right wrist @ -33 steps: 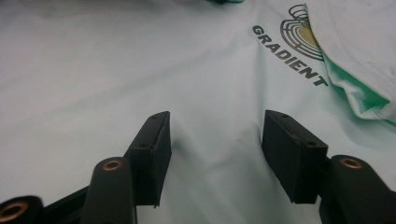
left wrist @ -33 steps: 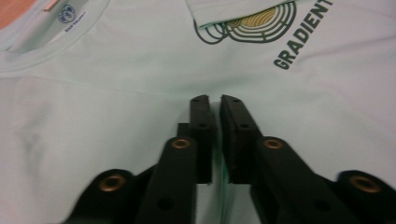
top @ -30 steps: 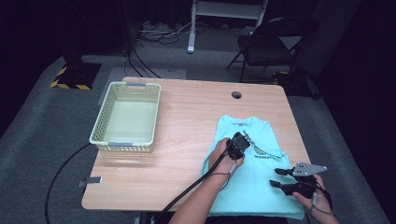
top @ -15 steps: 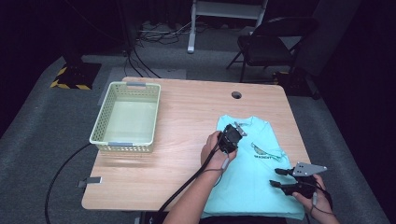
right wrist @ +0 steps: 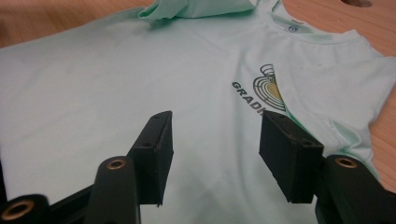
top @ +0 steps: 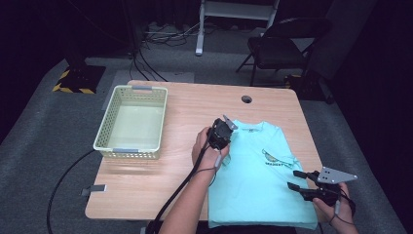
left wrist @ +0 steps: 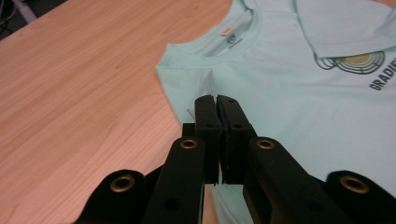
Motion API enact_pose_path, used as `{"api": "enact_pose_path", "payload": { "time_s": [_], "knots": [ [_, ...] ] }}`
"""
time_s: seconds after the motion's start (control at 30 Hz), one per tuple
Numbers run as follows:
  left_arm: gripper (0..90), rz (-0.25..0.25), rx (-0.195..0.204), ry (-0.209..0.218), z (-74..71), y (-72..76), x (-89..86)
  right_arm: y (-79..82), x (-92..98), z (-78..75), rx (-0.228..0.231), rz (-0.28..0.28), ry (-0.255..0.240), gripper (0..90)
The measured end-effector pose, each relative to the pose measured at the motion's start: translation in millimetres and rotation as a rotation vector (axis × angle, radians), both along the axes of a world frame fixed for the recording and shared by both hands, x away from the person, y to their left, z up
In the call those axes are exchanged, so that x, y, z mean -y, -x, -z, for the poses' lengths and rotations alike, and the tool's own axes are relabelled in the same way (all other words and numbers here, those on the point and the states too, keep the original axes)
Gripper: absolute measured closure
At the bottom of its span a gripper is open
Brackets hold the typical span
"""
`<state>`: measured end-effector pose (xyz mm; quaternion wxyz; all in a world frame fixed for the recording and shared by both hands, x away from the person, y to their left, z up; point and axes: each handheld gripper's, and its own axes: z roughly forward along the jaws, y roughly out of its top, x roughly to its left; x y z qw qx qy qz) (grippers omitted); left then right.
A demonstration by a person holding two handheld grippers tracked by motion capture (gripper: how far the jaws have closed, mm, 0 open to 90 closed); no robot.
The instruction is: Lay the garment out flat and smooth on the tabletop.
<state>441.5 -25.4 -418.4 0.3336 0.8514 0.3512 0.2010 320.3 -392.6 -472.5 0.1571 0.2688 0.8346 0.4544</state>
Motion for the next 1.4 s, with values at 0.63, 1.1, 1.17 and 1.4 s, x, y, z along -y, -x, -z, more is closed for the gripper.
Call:
{"api": "enact_pose_path", "payload": {
  "time_s": [0.63,1.1,1.17,1.4],
  "knots": [
    [56.4,-0.264,-0.071,0.081,29.3,-2.5,-73.6,-10.2,-9.3,-6.1,0.002,-0.024,0.014,45.2],
    [44.6,-0.105,-0.014,0.116,16.0,47.5,-45.7,-54.1,-23.3,-28.6,-0.019,-0.019,0.092,50.9],
    [44.3,-0.096,-0.016,0.120,17.7,54.1,-44.1,-62.4,-26.6,-30.5,-0.019,-0.017,0.100,51.4],
    [44.3,-0.037,-0.023,0.158,26.6,72.3,-38.7,-83.7,-33.8,-31.3,-0.027,-0.009,0.121,51.5]
  ]
}}
